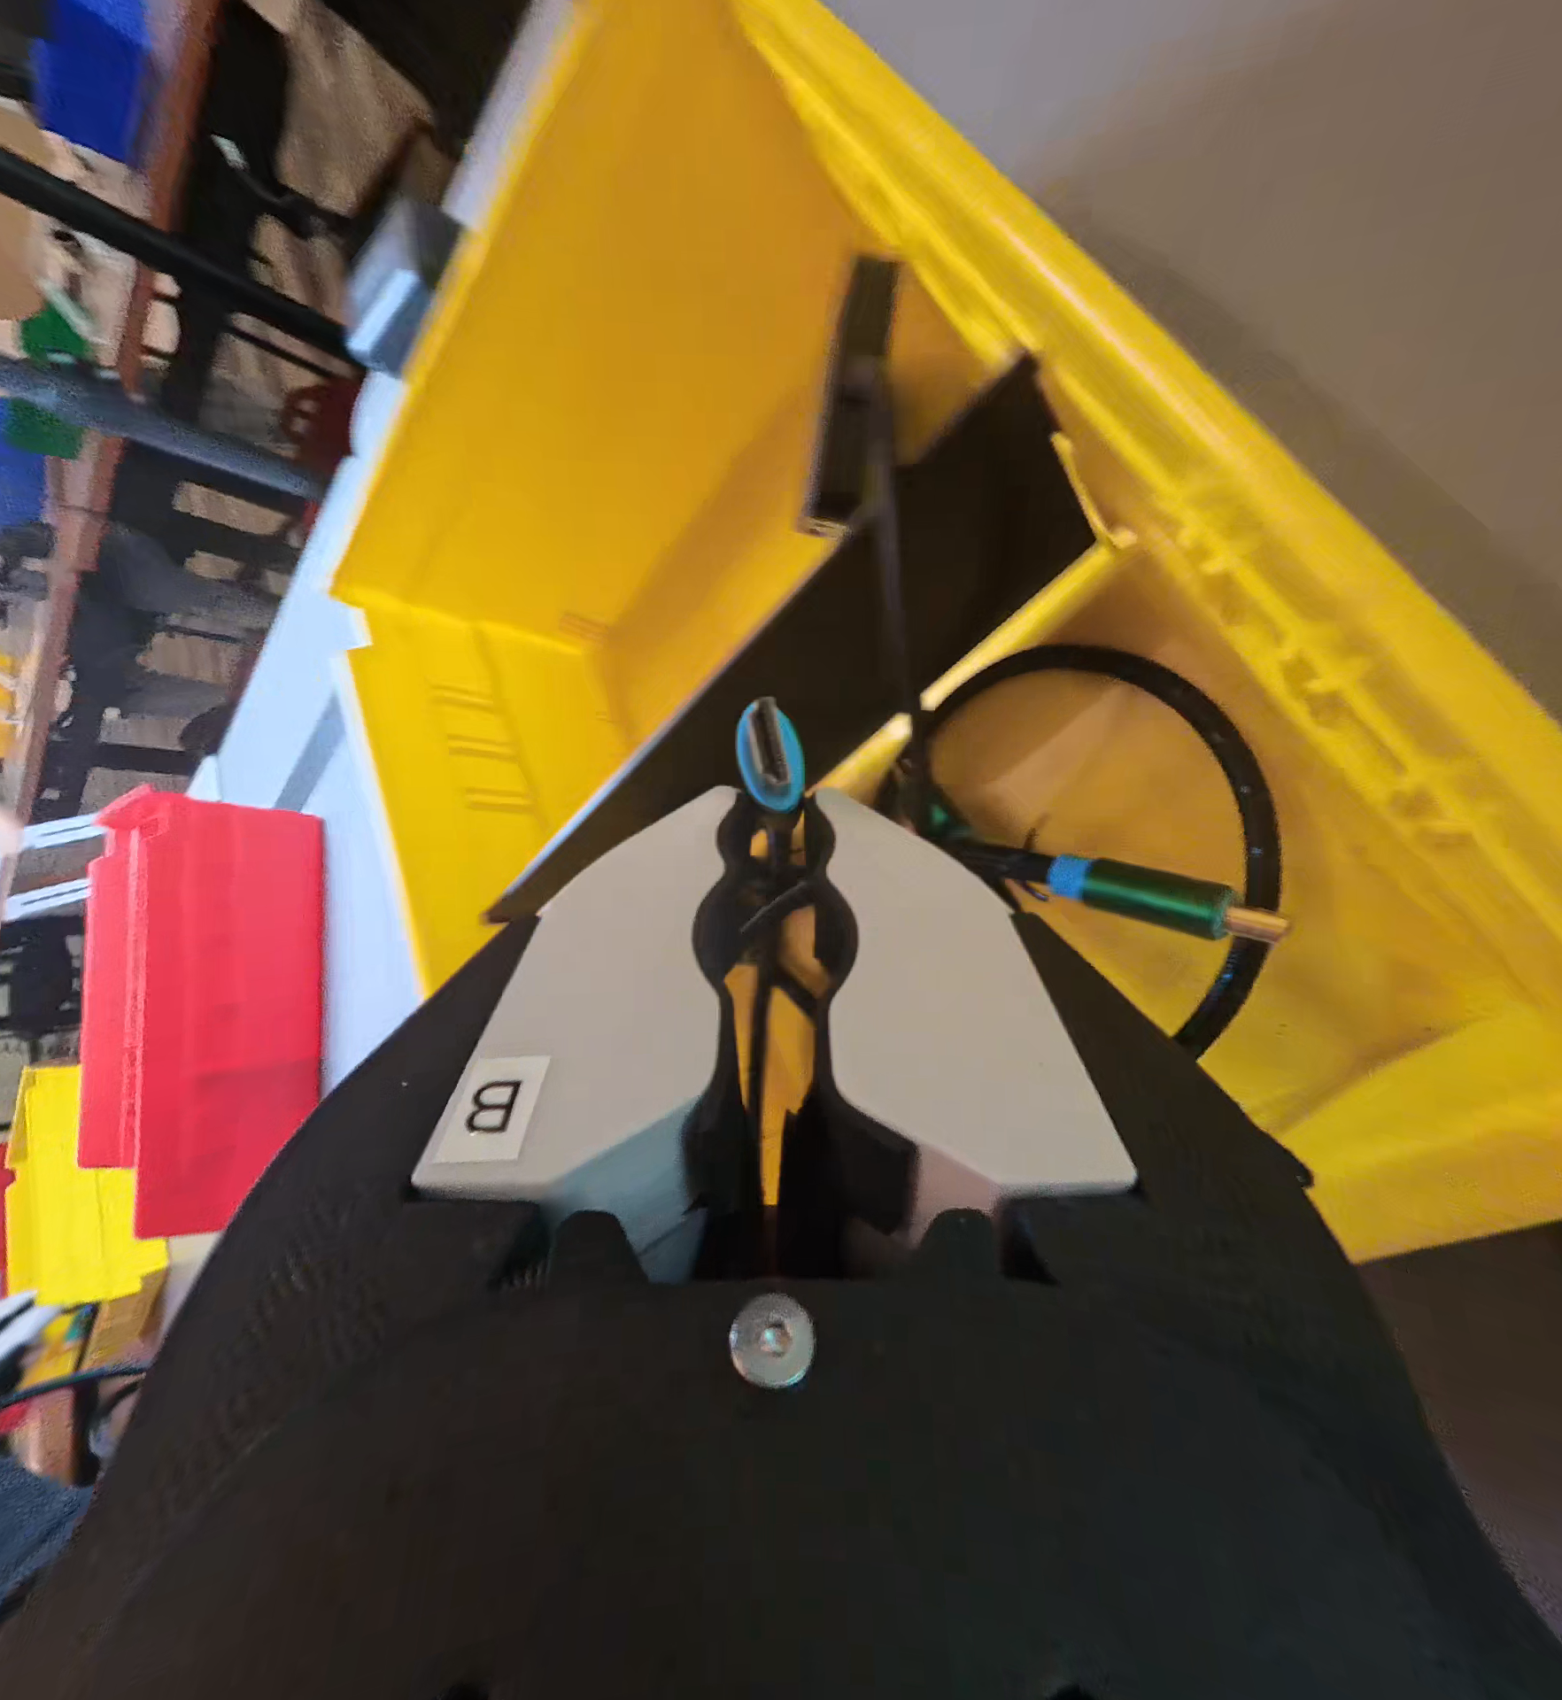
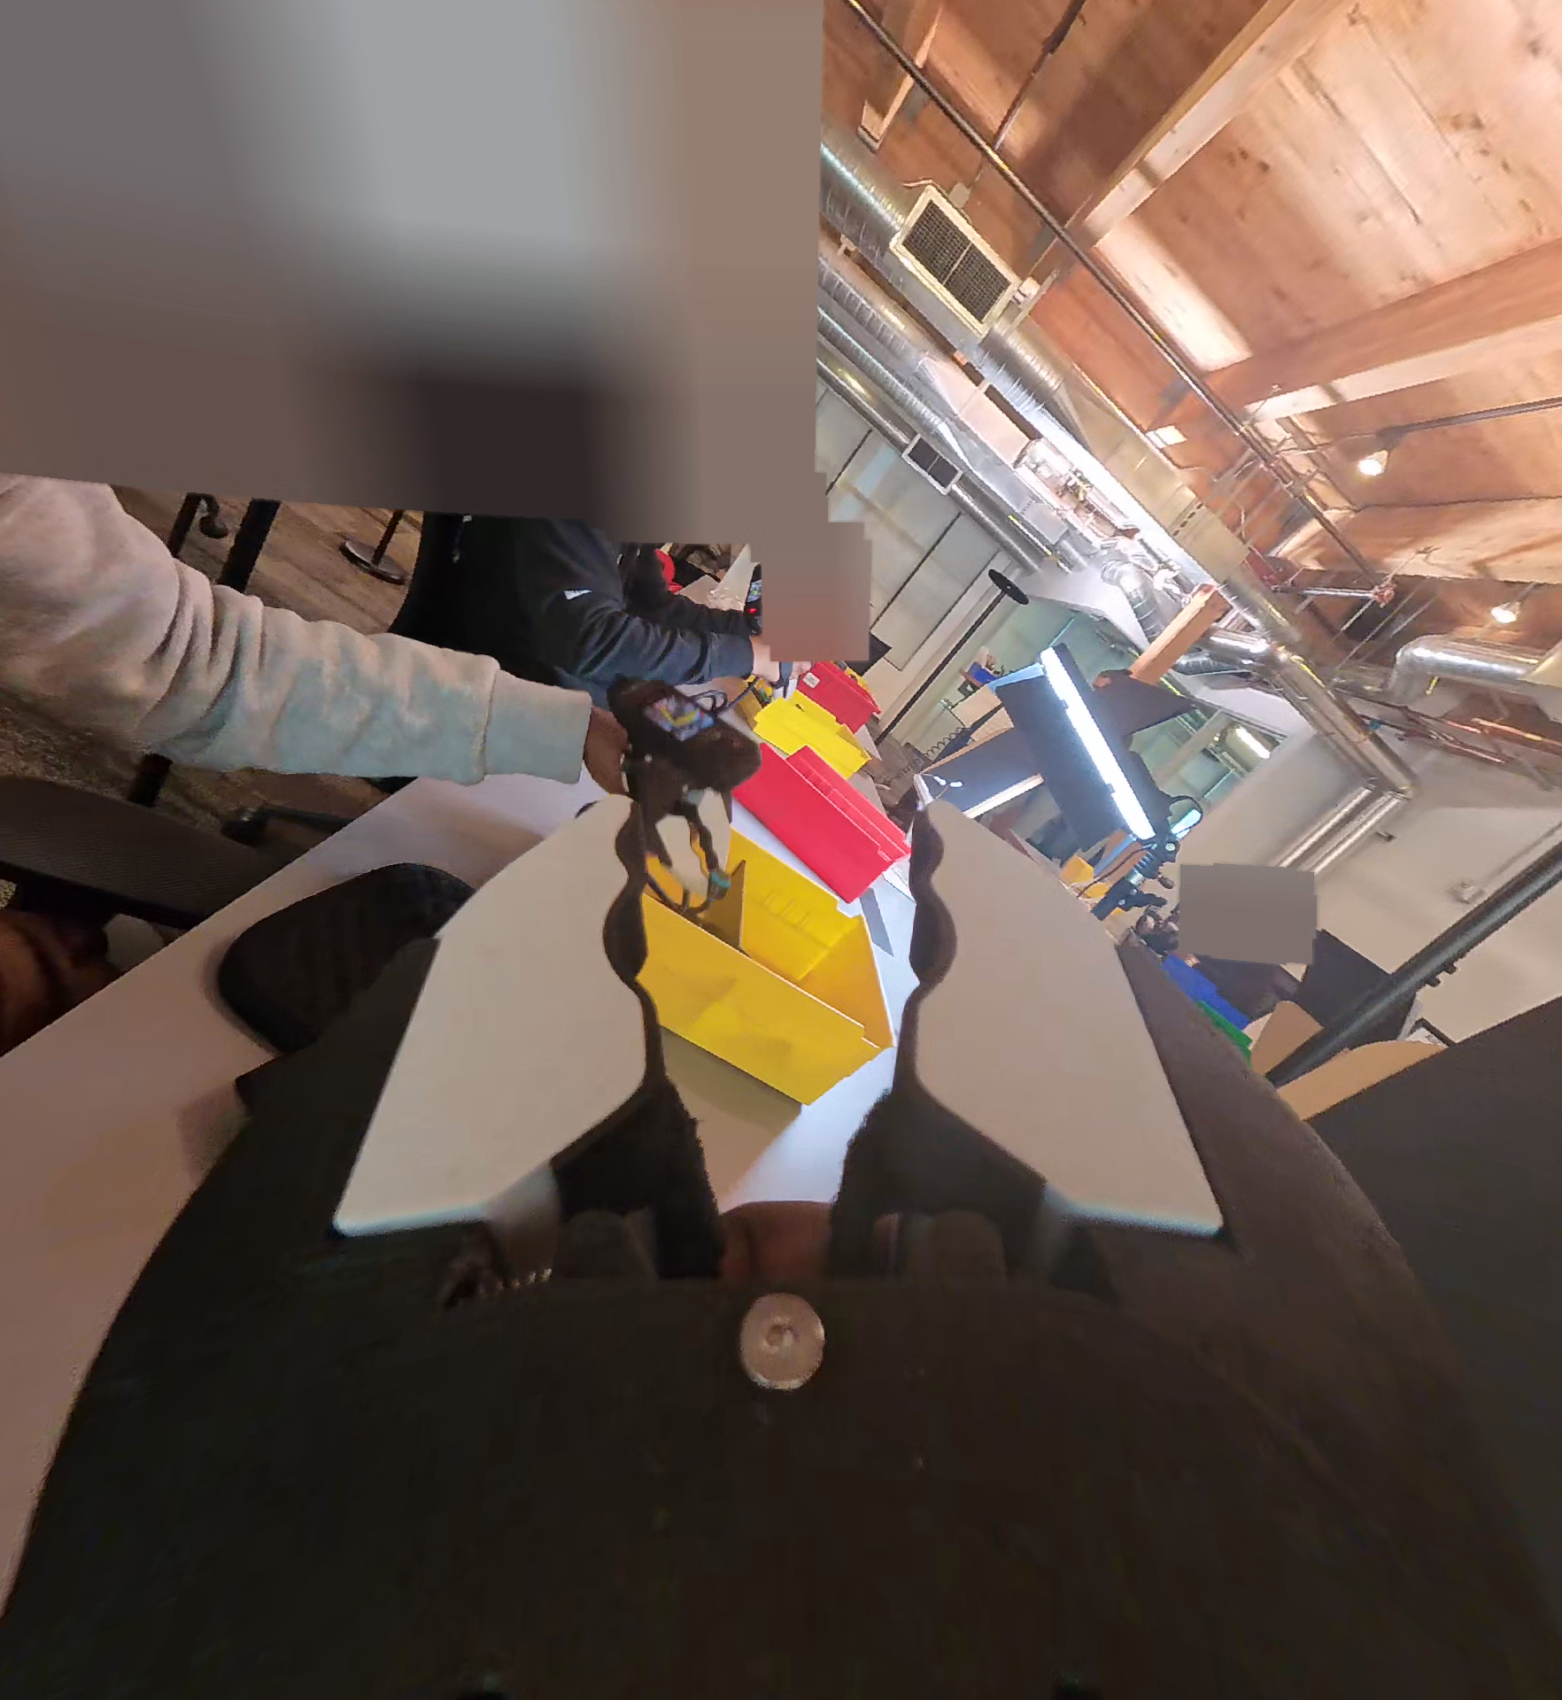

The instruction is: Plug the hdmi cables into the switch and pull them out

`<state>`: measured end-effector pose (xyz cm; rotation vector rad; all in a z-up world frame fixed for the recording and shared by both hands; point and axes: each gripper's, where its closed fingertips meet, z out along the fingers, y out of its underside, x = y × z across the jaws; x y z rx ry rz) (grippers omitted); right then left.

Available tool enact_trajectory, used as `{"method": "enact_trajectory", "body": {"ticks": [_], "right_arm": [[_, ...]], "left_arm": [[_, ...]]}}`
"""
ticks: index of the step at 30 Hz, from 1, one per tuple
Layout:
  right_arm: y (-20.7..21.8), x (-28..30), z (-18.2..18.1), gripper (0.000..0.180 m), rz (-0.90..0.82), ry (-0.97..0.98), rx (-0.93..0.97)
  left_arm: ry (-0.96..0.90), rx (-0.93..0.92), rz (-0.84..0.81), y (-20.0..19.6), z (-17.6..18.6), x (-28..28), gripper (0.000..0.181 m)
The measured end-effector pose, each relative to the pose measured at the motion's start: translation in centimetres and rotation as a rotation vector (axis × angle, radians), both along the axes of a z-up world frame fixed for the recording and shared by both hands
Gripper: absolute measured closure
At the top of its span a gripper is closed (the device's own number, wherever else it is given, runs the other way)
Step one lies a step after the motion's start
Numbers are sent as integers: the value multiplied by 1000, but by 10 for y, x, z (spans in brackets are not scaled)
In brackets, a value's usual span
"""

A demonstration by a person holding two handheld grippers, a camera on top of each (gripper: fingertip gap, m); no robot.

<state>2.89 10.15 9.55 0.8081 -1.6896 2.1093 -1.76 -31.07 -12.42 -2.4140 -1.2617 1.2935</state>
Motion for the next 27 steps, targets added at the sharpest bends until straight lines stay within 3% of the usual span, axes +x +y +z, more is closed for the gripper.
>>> {"method": "enact_trajectory", "body": {"ticks": [6,10,17,19,21,27], "right_arm": [[-1,-8,3,126,-83,35,-16],[-2,-5,3,127,-89,52,-20],[-2,-7,4,127,-105,56,-26],[-2,-9,5,127,-110,45,-30],[-5,-14,4,141,-138,3,-8],[-29,-5,2,149,-123,-98,12]], "left_arm": [[358,145,42,-18,93,13,171],[511,162,37,-21,125,22,171],[945,222,-40,-14,196,39,171],[1010,253,-107,0,209,45,172],[1028,333,-202,26,217,50,172],[1011,613,-477,134,210,76,172]]}}
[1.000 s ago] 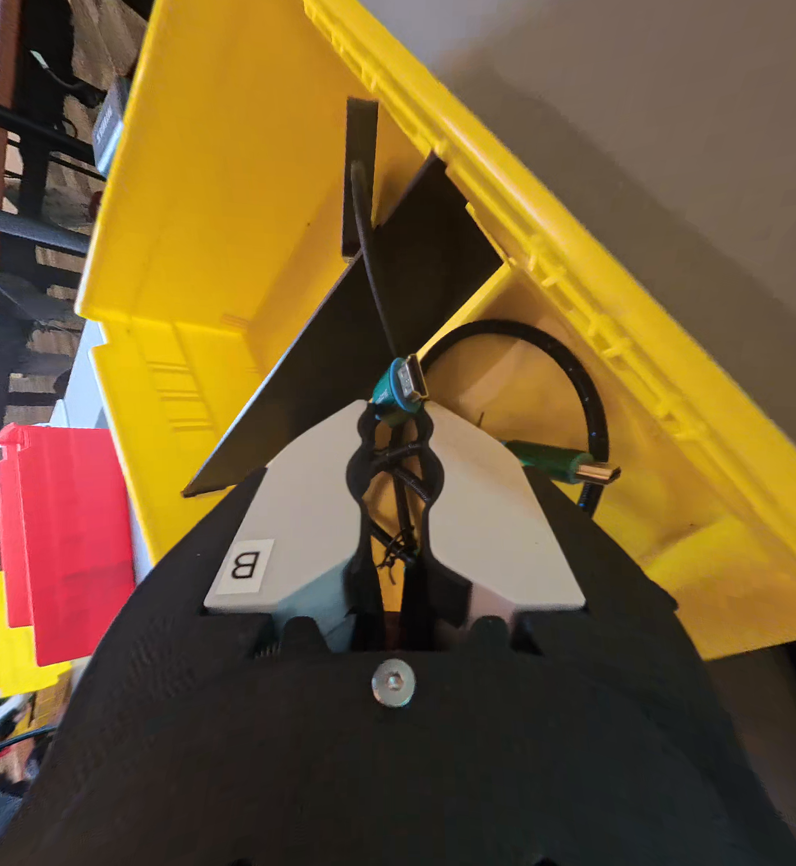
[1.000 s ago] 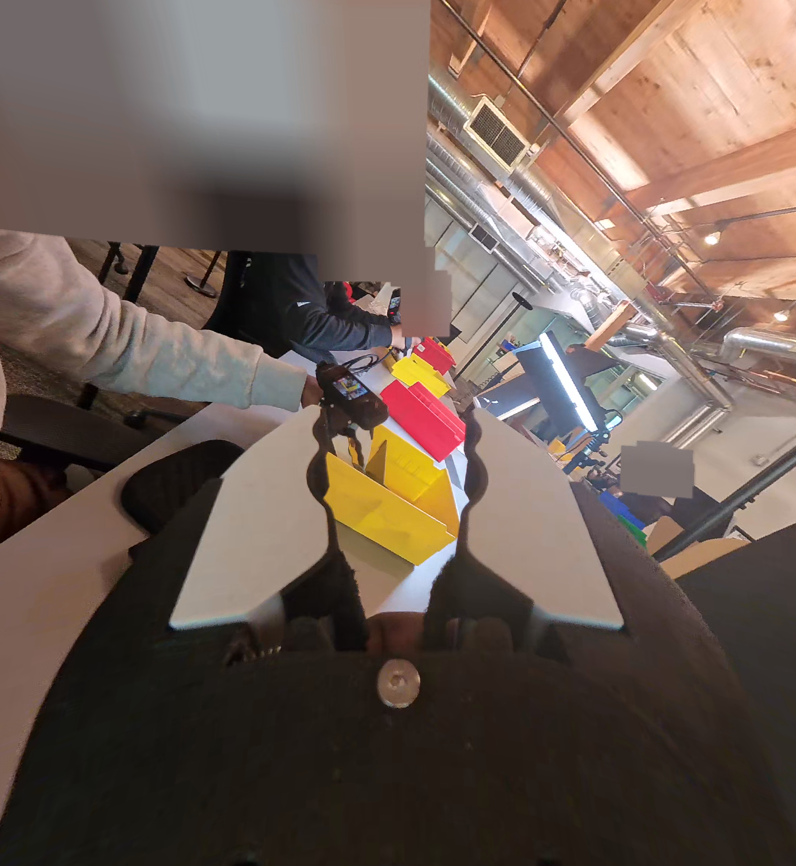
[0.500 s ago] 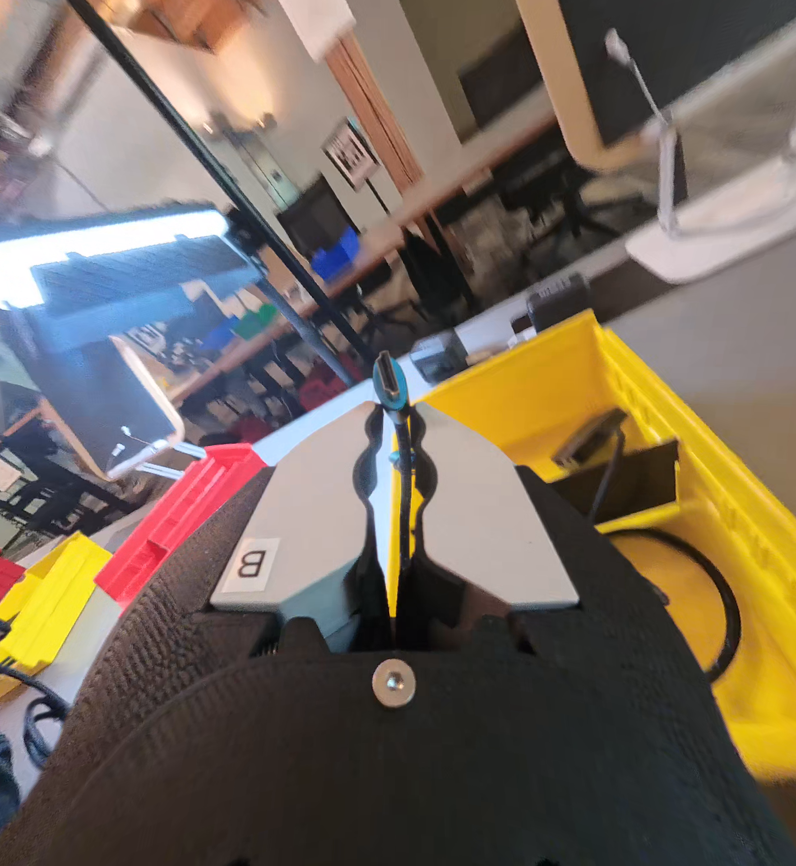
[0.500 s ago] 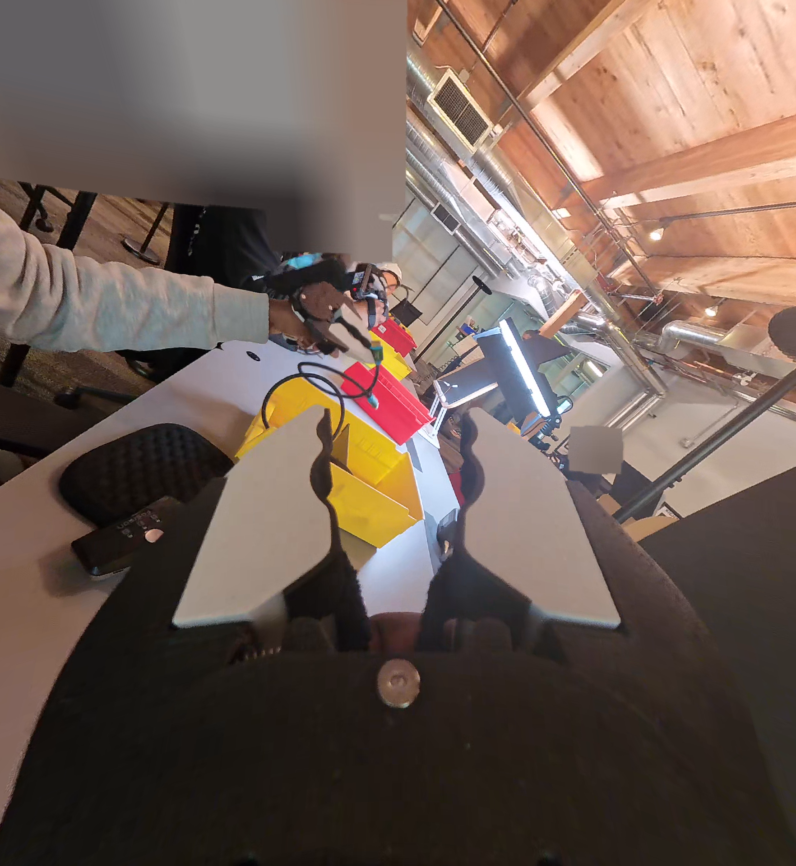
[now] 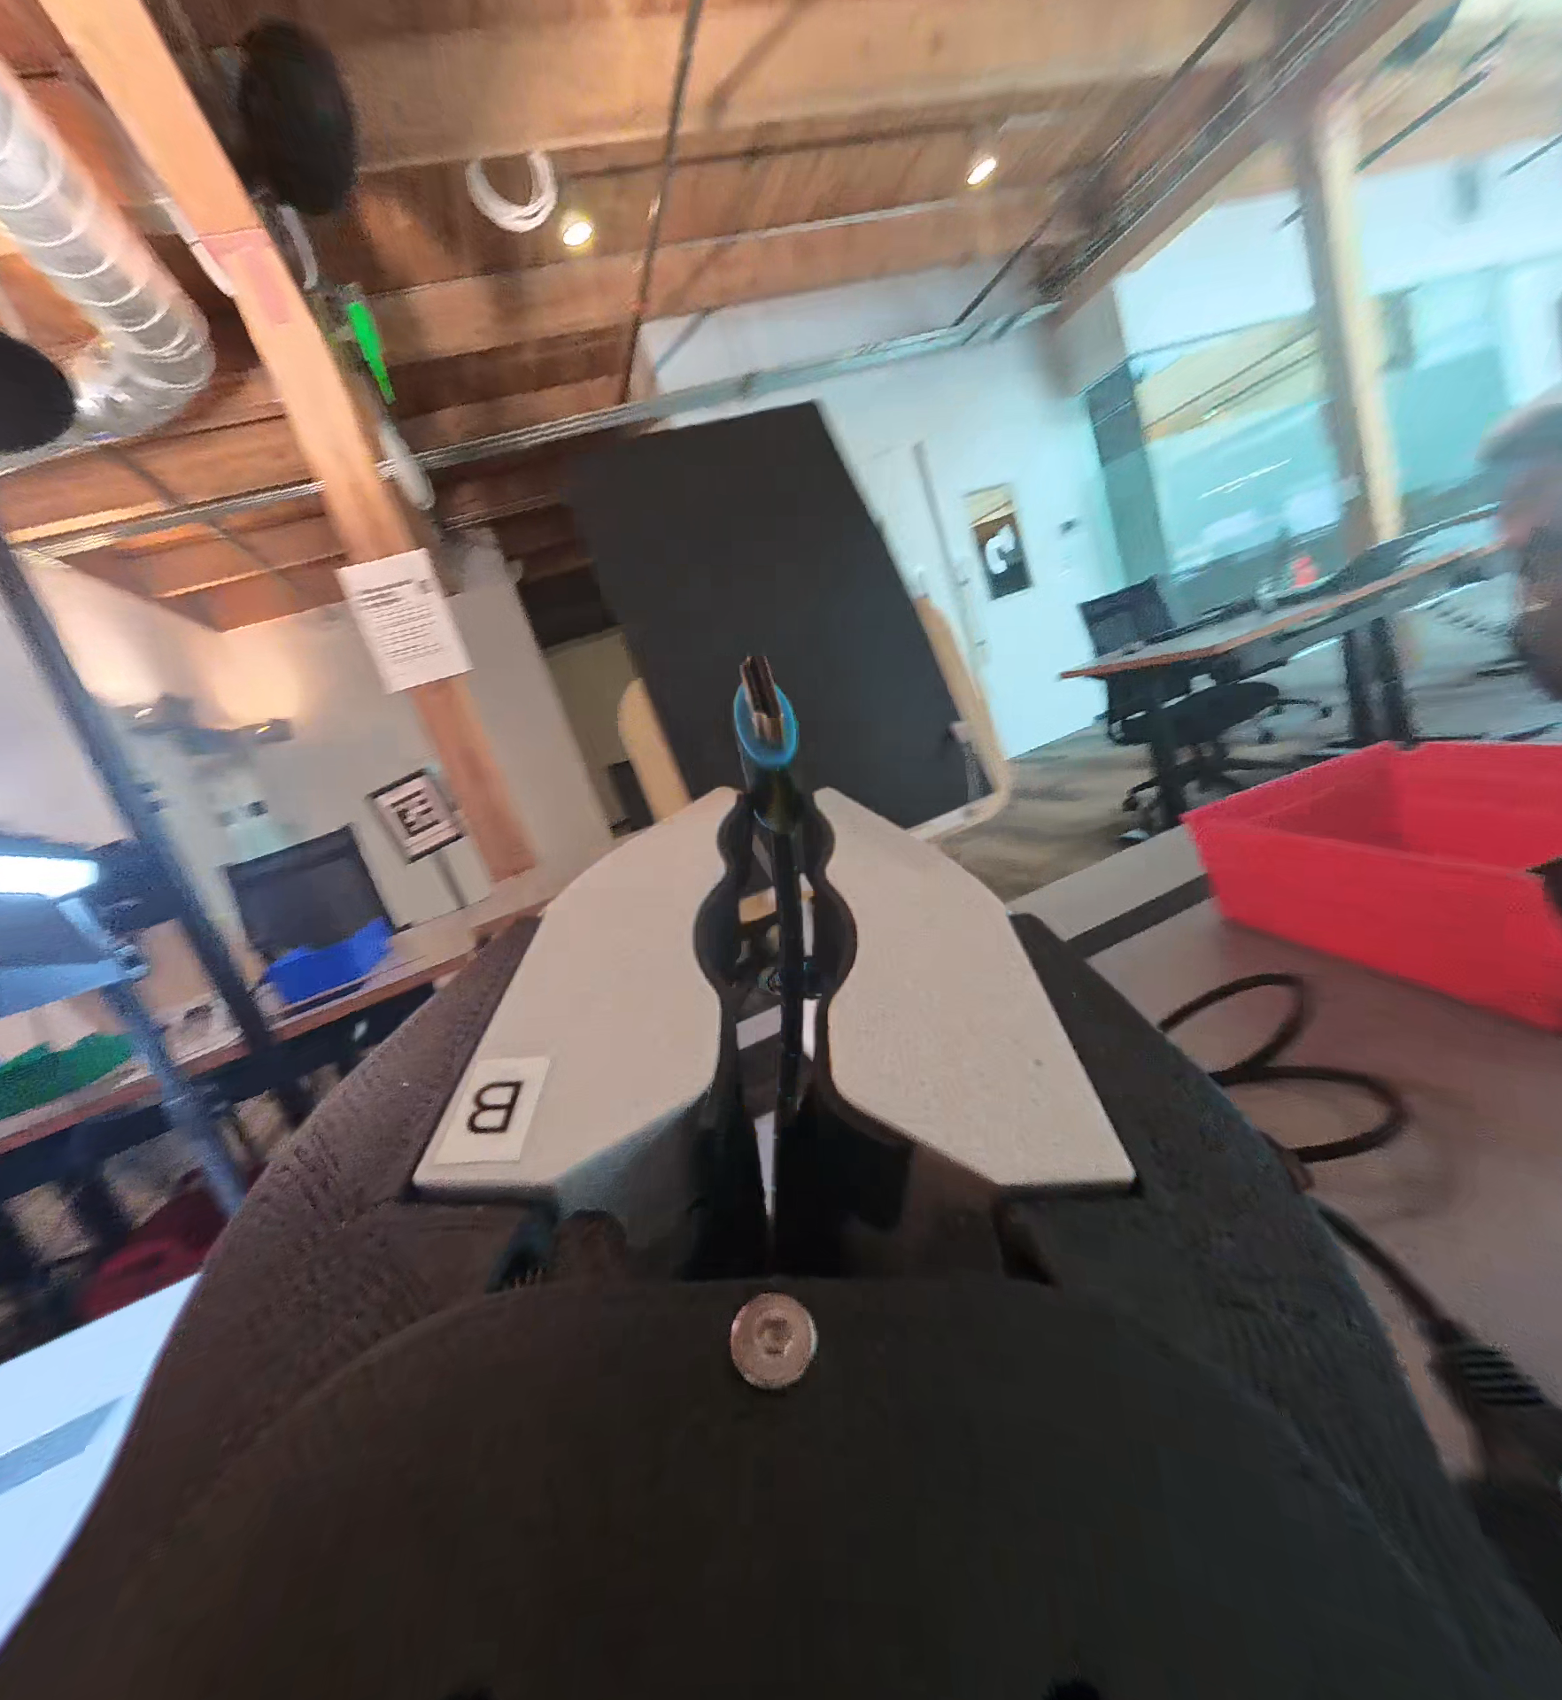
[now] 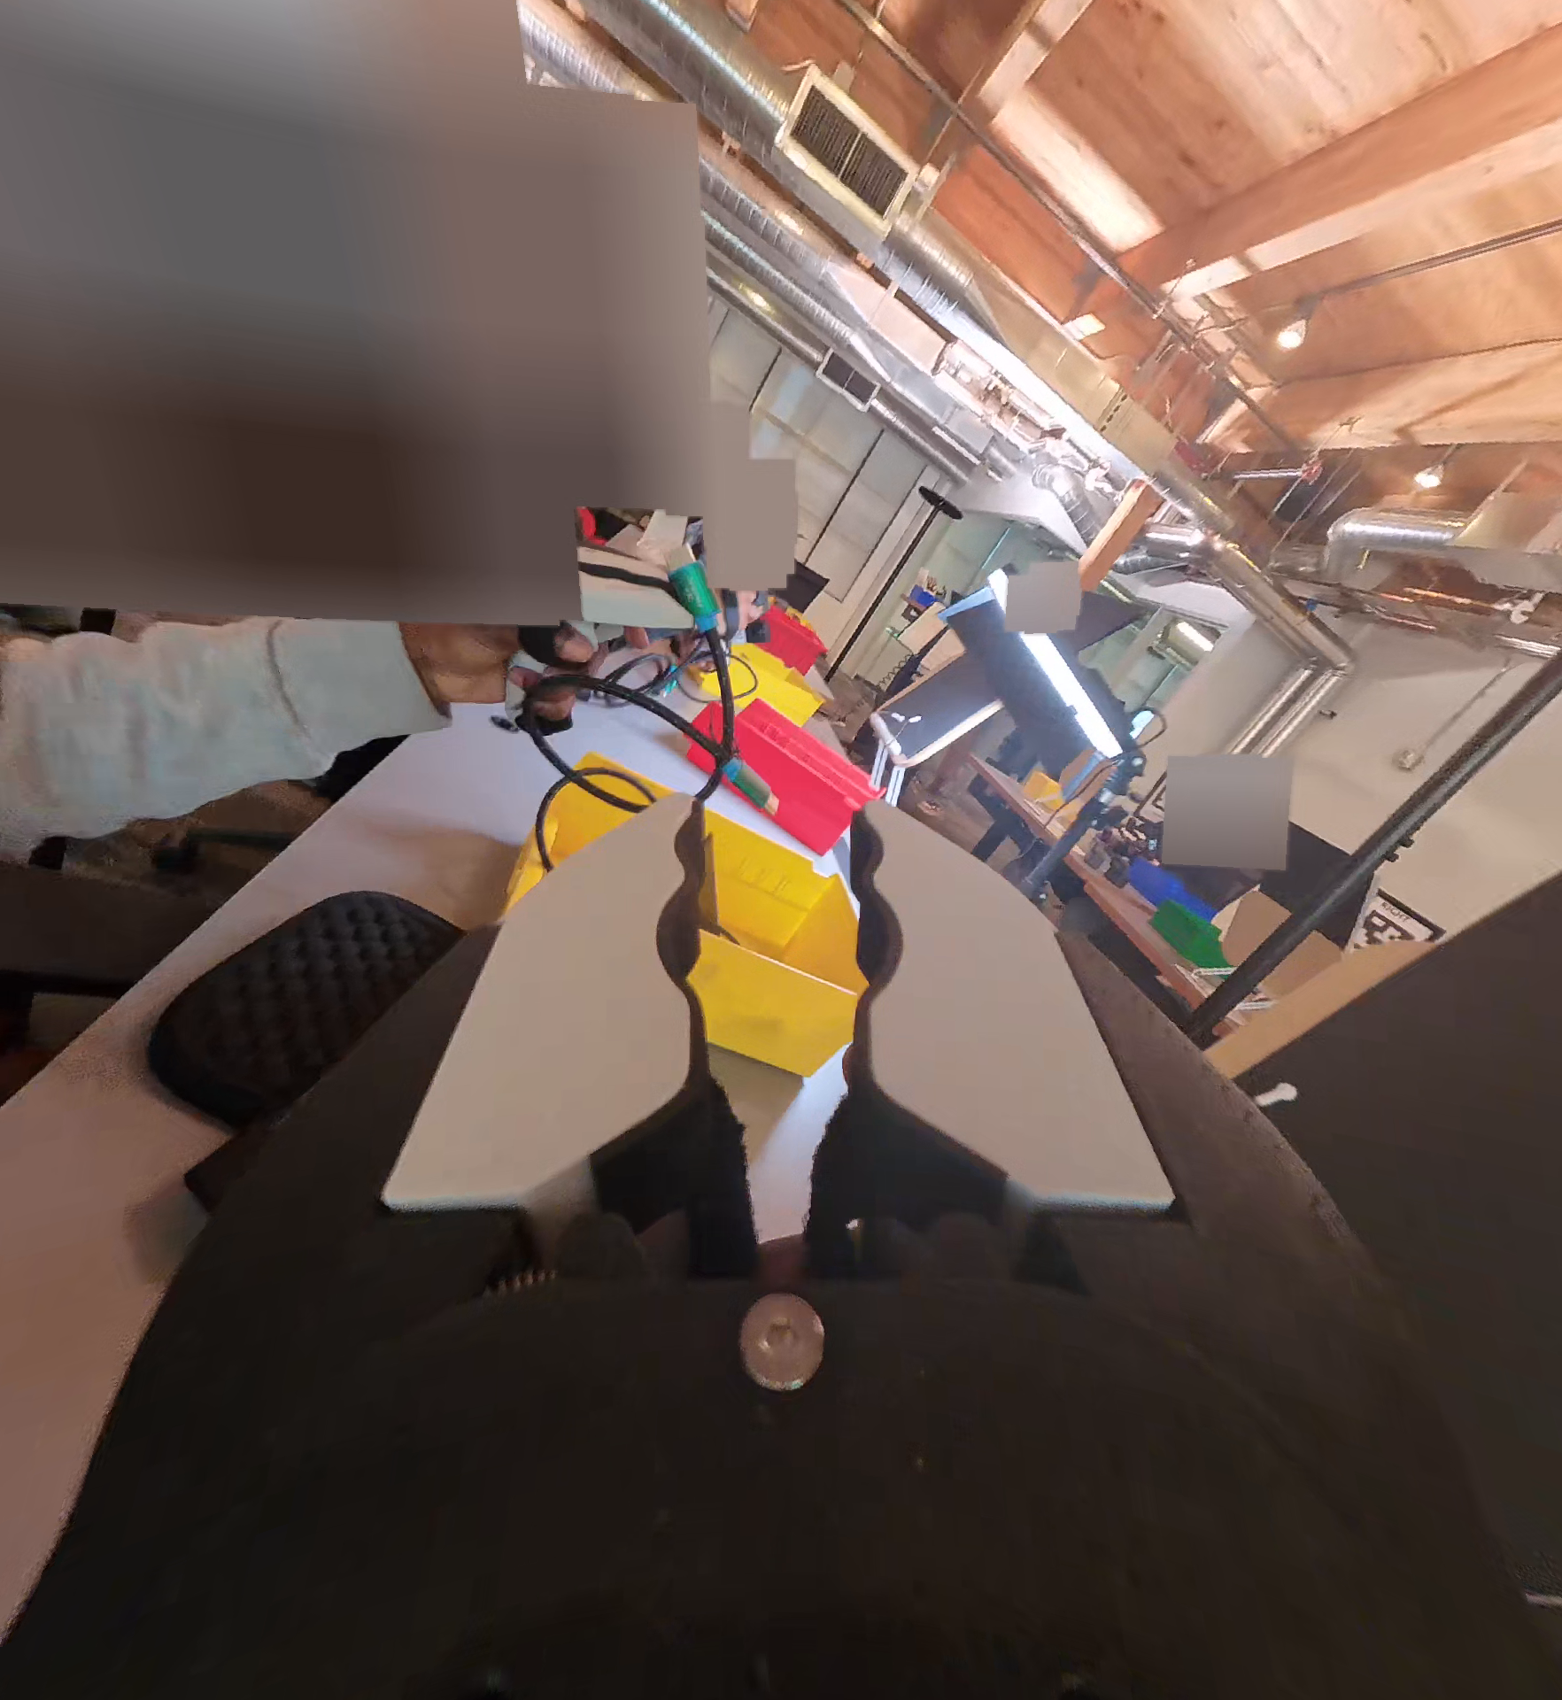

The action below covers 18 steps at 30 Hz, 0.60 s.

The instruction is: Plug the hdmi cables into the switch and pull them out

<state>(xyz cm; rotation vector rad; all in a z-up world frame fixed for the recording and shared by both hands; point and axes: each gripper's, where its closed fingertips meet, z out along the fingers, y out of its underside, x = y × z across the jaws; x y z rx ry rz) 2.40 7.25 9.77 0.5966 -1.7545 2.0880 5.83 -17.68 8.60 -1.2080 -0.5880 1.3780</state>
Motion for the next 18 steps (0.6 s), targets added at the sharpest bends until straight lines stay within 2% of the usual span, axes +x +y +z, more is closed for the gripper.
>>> {"method": "enact_trajectory", "body": {"ticks": [3,8,11,14,18], "right_arm": [[-23,17,-15,149,3,57,46],[-66,48,-45,143,-16,128,107],[-88,62,-65,142,-26,149,141],[-101,61,-80,142,-77,197,168],[-102,55,-83,153,-105,225,170]], "left_arm": [[43,-90,-24,52,-16,11,172],[122,-458,247,108,-48,11,172],[136,-638,349,132,-64,7,172],[122,-670,351,145,-74,3,172],[113,-687,321,149,-82,0,171]]}}
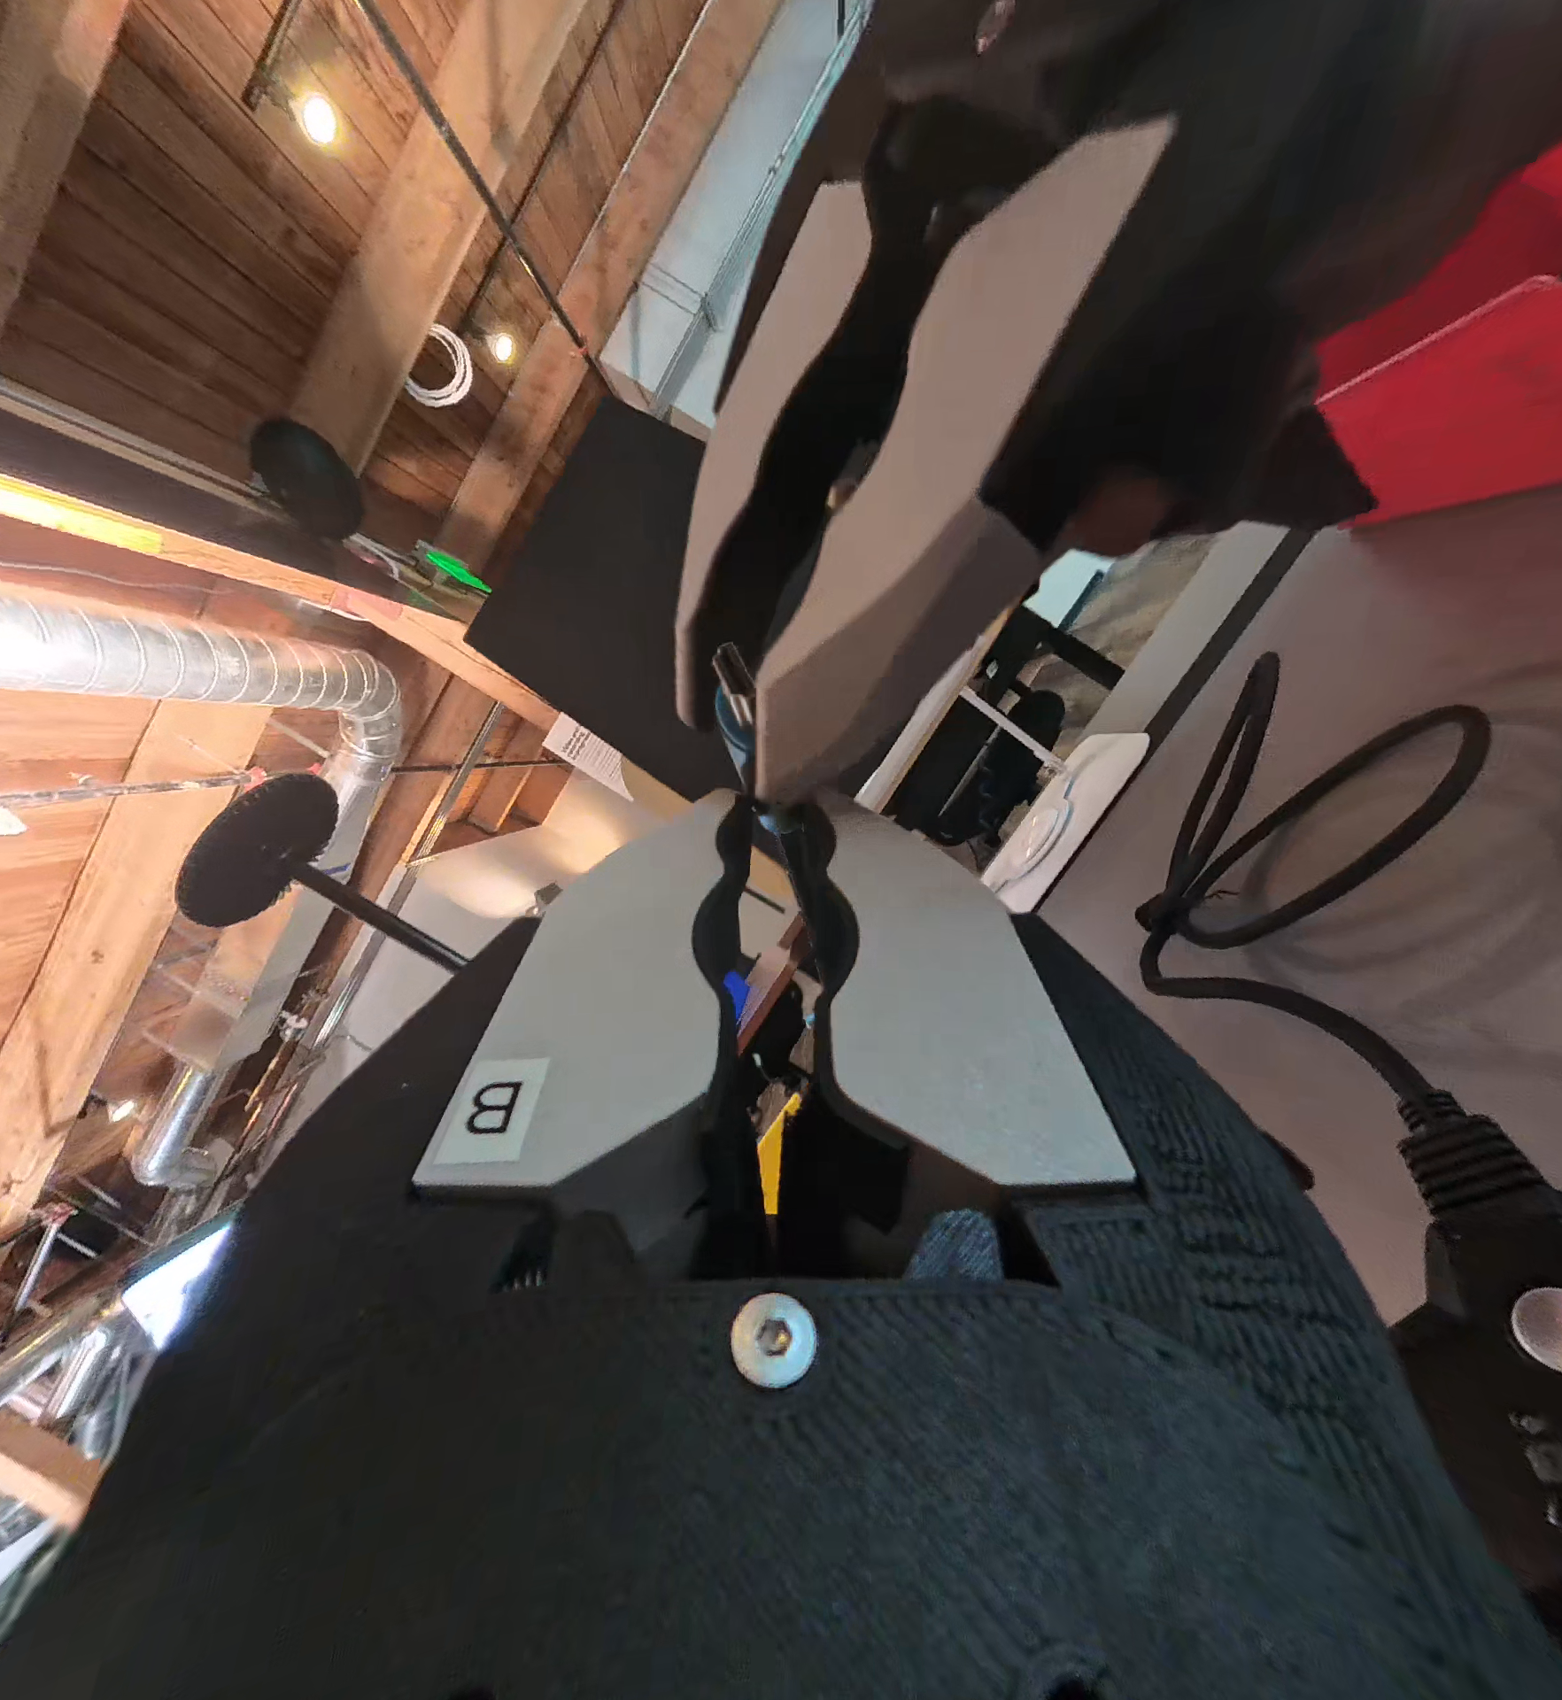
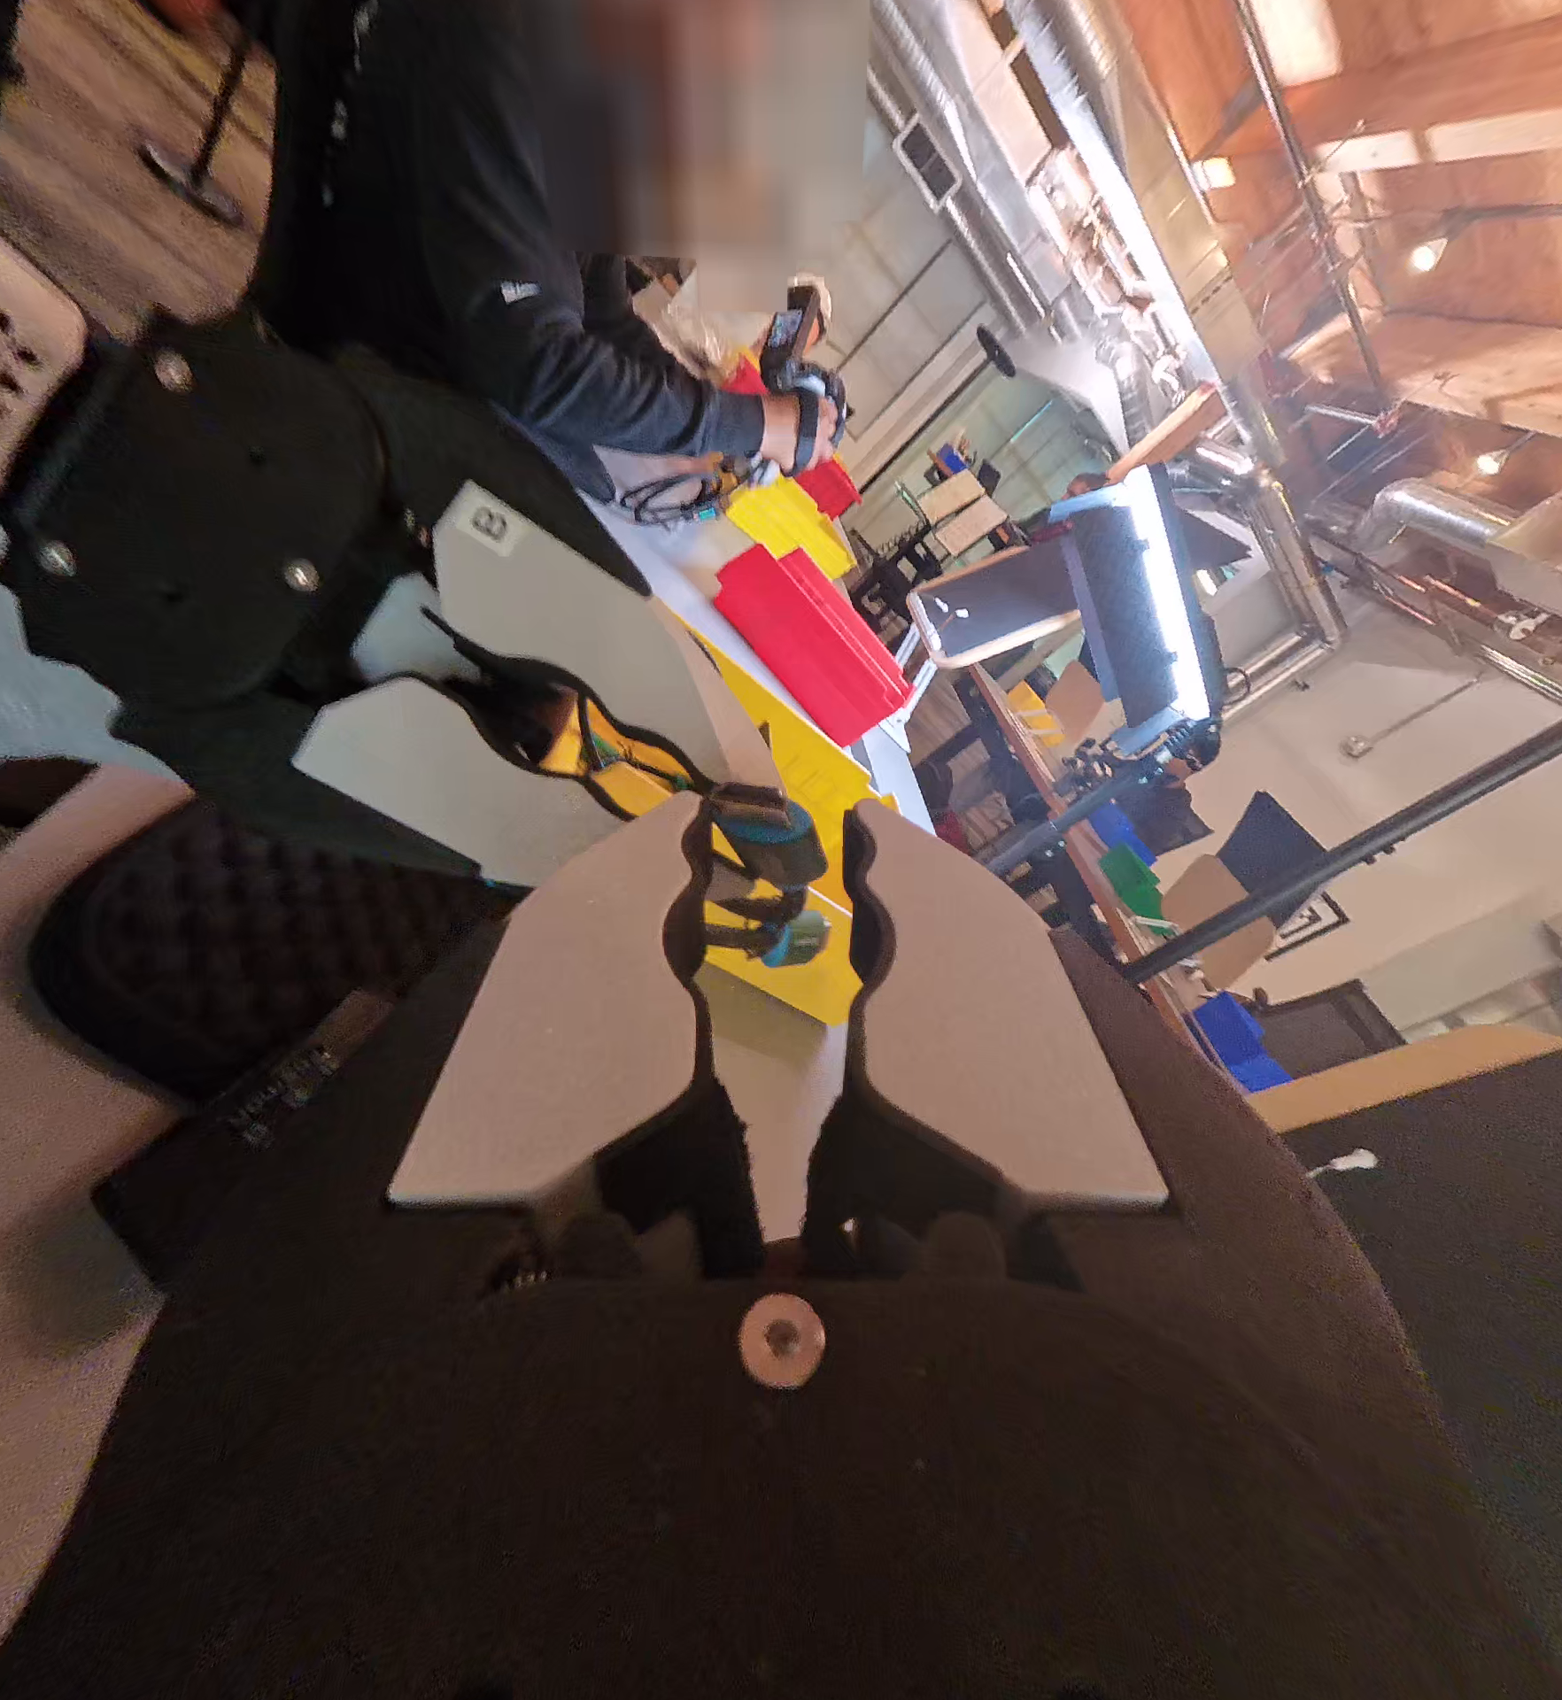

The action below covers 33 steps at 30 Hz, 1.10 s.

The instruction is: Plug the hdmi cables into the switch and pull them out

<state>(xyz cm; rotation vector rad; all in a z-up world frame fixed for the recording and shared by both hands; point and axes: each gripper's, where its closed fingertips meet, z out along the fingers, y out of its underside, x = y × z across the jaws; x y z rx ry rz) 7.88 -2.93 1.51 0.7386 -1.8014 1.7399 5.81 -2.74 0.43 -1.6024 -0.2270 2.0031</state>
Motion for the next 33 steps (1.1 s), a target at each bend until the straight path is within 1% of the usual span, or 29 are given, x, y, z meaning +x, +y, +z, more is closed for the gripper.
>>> {"method": "enact_trajectory", "body": {"ticks": [2,5,7,8,10,14,16,17,19,20,21,22,24,25,27,28,29,30,32,33], "right_arm": [[0,-1,-3,158,1,23,12],[-1,-2,-7,159,-1,64,31],[-1,0,-7,159,5,88,27],[0,1,-7,160,10,94,21],[0,1,-5,160,6,114,11],[1,-9,-7,160,-31,143,29],[1,-14,-5,160,-41,100,14],[1,-18,-2,160,-52,70,1],[0,-27,3,160,-80,-3,-33],[0,-30,5,160,-82,-52,-49],[1,-33,8,160,-71,-112,-64],[2,-34,11,160,-48,-189,-77],[6,-32,20,159,40,-383,-102],[9,-31,27,160,98,-494,-123],[16,-27,40,160,220,-708,-153],[19,-25,46,160,276,-797,-160],[21,-22,50,159,326,-868,-166],[23,-18,53,160,371,-924,-164],[23,-7,53,160,459,-993,-126],[22,-2,52,160,492,-1016,-101]], "left_arm": [[-20,-3,0,1,-2,-1,171],[-33,-18,-1,1,-6,-2,171],[-39,20,-38,2,-5,0,168],[-43,59,-66,2,-4,2,163],[-62,201,-160,-2,0,8,159],[-112,579,-410,-27,9,25,151],[-59,696,-460,-43,17,35,139],[-5,718,-461,-49,21,40,134],[104,704,-445,-56,27,50,124],[121,678,-439,-55,25,51,119],[110,662,-441,-53,22,51,110],[89,674,-470,-52,20,51,101],[80,775,-609,-59,21,58,100],[117,867,-679,-72,25,63,107],[229,1064,-759,-111,28,70,127],[250,1107,-779,-122,27,71,133],[239,1099,-761,-126,23,67,135],[202,1048,-703,-124,17,58,137],[95,901,-583,-110,7,37,139],[41,849,-577,-98,6,30,140]]}}
